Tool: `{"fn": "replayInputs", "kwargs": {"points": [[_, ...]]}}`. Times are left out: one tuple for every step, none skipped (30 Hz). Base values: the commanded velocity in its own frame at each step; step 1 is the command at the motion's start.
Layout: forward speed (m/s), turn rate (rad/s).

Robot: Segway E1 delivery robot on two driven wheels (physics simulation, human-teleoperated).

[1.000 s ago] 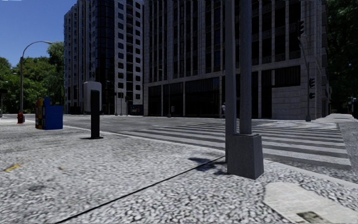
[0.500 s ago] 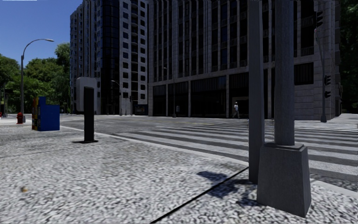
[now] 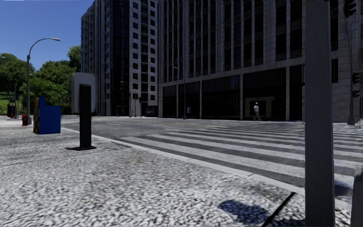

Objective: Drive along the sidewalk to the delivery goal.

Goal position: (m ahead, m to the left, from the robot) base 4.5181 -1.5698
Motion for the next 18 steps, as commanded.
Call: {"fn": "replayInputs", "kwargs": {"points": [[1.44, 0.00], [1.44, 0.00], [1.43, 0.00], [1.43, 0.00], [1.43, 0.00], [1.43, 0.00], [1.43, 0.00], [1.43, 0.00], [1.43, 0.00], [1.43, 0.00], [1.43, 0.00], [1.43, 0.00], [1.43, 0.00], [1.43, 0.00], [1.43, 0.00], [1.42, 0.00], [1.31, 0.00], [1.21, 0.00]]}}
